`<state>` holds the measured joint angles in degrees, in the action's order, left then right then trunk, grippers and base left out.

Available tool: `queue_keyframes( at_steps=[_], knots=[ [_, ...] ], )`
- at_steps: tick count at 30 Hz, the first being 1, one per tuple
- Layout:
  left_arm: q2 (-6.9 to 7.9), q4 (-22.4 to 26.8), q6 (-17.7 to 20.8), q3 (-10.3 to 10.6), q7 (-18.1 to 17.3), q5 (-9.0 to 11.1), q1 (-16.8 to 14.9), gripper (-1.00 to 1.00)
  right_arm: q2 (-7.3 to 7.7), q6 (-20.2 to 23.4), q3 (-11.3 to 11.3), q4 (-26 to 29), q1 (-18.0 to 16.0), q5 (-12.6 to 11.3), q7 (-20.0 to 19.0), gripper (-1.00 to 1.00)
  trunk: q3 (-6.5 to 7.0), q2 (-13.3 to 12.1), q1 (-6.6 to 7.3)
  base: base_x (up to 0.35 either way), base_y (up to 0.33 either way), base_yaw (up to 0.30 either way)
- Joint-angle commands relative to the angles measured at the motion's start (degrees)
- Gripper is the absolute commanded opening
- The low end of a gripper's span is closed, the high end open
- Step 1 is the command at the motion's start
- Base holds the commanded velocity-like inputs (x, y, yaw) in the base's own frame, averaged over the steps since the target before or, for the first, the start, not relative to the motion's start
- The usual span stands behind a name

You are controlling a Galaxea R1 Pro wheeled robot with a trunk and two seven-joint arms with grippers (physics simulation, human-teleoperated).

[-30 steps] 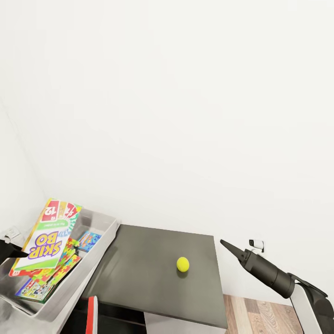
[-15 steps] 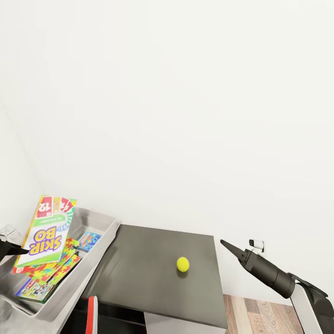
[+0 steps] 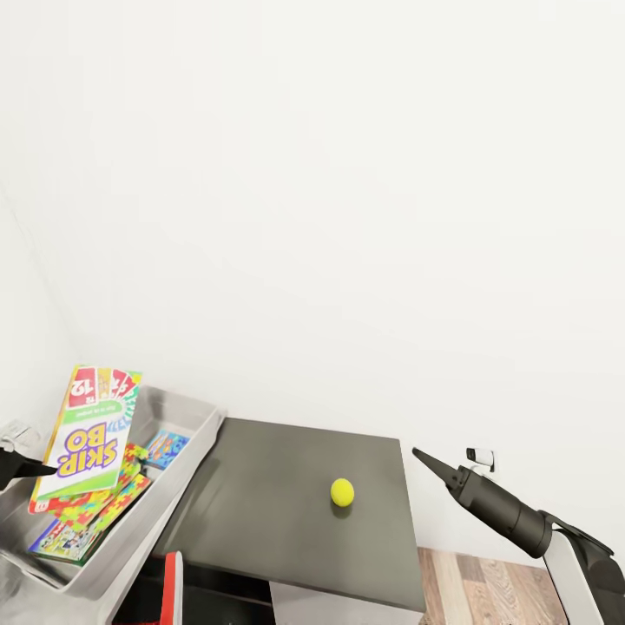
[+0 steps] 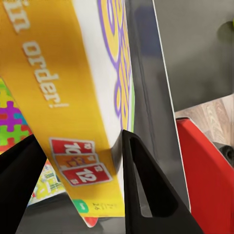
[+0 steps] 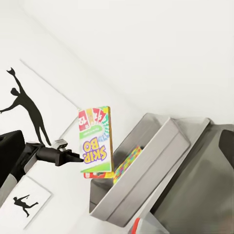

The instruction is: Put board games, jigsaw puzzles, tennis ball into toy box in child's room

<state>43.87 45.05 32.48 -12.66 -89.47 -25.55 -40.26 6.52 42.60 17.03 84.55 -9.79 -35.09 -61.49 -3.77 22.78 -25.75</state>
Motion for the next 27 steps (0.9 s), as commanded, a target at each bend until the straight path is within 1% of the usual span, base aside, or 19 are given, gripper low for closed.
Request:
queue_keyframes(
  at_steps=[1, 11, 27],
  knots=[
    [-0.03, -0.1, 0.8, -0.2, -0.5, -0.6, -0.1, -1.0, 0.01, 0.4, 0.0, 0.0, -0.1, -0.2, 0.0, 1.0, -0.22, 0.1, -0.04, 0.0, 0.0, 0.0],
    [-0.01, -0.4, 2.6, -0.3, -0.5, -0.4, -0.1, -1.0, 0.03, 0.3, 0.1, 0.1, -0.1, -0.2, -0.1, 1.0, -1.14, 0.1, -0.04, 0.0, 0.0, 0.0],
    [0.37, -0.3, 2.5, -0.2, -0.5, -0.5, -0.2, -1.0, 0.07, 0.3, 0.1, 0.1, -0.1, -0.2, -0.1, 1.0, -2.62, 0.1, -0.04, 0.0, 0.0, 0.0]
  ],
)
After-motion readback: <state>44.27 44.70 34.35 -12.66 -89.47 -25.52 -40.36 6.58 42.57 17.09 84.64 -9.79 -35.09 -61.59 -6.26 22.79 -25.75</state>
